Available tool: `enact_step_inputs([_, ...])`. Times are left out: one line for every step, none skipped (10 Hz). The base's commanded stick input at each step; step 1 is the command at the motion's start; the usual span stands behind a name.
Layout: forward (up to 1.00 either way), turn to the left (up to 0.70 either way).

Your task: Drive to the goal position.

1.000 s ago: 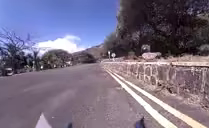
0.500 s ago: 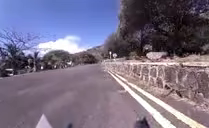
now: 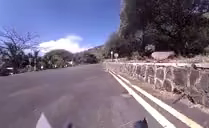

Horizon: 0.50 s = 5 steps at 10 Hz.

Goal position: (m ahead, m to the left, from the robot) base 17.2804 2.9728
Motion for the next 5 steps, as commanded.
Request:
enact_step_inputs([0.50,0.00])
enact_step_inputs([0.50,0.00])
enact_step_inputs([0.50,0.00])
enact_step_inputs([0.50,0.00])
enact_step_inputs([0.50,0.00])
